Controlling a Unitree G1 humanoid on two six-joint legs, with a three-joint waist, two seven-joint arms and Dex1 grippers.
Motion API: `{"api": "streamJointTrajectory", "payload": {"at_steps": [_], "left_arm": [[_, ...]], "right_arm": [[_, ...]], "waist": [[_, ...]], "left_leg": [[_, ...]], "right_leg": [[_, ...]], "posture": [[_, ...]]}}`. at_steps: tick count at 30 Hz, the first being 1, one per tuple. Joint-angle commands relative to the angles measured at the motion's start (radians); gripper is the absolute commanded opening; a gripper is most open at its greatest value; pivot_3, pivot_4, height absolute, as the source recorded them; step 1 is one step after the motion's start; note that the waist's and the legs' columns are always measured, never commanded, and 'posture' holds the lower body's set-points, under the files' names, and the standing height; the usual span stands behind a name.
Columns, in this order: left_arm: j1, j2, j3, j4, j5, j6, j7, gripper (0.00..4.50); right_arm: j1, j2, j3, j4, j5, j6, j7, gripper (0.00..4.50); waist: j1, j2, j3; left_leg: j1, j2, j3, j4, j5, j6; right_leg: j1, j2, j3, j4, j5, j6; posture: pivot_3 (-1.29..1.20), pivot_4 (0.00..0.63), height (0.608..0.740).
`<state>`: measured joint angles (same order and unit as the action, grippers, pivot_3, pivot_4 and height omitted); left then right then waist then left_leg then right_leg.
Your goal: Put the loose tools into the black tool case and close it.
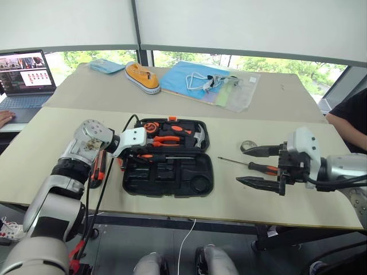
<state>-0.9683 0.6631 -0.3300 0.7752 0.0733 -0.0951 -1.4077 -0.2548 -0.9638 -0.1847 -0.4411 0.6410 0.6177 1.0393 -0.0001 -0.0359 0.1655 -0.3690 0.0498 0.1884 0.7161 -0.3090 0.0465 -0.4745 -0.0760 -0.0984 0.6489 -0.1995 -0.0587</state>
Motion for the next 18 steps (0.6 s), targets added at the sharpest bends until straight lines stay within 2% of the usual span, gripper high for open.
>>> {"api": "streamJointTrajectory", "payload": {"at_steps": [1,5,9,10,12,17,18], "left_arm": [[-0.046,-0.003,0.045,-0.006,-0.021,0.035,-0.003,1.88],[-0.059,-0.003,0.082,-0.074,-0.080,0.138,-0.053,3.21],[-0.055,-0.008,0.105,-0.118,-0.105,0.167,-0.062,3.21],[-0.054,-0.014,0.110,-0.123,-0.107,0.171,-0.058,2.66],[-0.051,-0.032,0.106,-0.124,-0.102,0.168,-0.050,2.06],[-0.046,-0.075,0.085,-0.079,-0.062,0.124,-0.023,0.12],[-0.046,-0.084,0.081,-0.064,-0.052,0.111,-0.013,0.02]], "right_arm": [[-0.014,-0.003,-0.028,-0.011,0.003,-0.026,0.002,4.50],[-0.010,-0.003,-0.031,-0.005,0.003,-0.032,0.009,4.50],[-0.007,0.002,-0.026,-0.002,-0.001,-0.038,0.009,4.50],[-0.006,0.004,-0.024,-0.002,-0.003,-0.040,0.007,4.50],[-0.005,0.008,-0.020,-0.002,-0.005,-0.044,0.005,4.50],[-0.007,0.013,-0.017,0.001,-0.012,-0.048,0.004,4.50],[-0.006,0.013,-0.019,0.000,-0.013,-0.048,0.004,4.50]], "waist": [[0.000,0.000,0.000],[0.001,0.000,0.000],[0.001,0.000,0.000],[0.001,0.000,0.000],[0.002,0.000,0.000],[0.003,0.000,0.000],[0.002,0.000,0.000]], "left_leg": [[0.000,0.000,0.000,0.000,0.000,0.000],[-0.001,0.000,0.000,0.001,0.000,0.001],[-0.001,0.000,0.000,0.001,0.000,0.001],[-0.001,0.000,0.000,0.001,0.000,0.001],[-0.001,0.000,0.000,0.001,0.000,0.001],[-0.001,-0.001,0.000,0.002,0.001,0.001],[-0.001,-0.001,0.000,0.002,0.001,0.001]], "right_leg": [[0.000,0.000,0.000,0.000,0.000,0.000],[0.000,0.000,0.000,0.000,0.001,0.001],[0.000,0.000,0.000,0.000,0.001,0.001],[0.000,0.000,0.000,0.000,0.001,0.001],[0.000,0.000,0.000,0.000,0.001,0.001],[0.000,0.001,0.000,0.000,0.001,0.001],[0.000,0.001,0.000,0.000,0.001,0.001]], "posture": [[0.00,0.150,0.718],[0.00,0.150,0.718],[0.00,0.150,0.718],[0.00,0.150,0.718],[0.00,0.150,0.718],[0.00,0.150,0.718],[0.00,0.150,0.718]]}}
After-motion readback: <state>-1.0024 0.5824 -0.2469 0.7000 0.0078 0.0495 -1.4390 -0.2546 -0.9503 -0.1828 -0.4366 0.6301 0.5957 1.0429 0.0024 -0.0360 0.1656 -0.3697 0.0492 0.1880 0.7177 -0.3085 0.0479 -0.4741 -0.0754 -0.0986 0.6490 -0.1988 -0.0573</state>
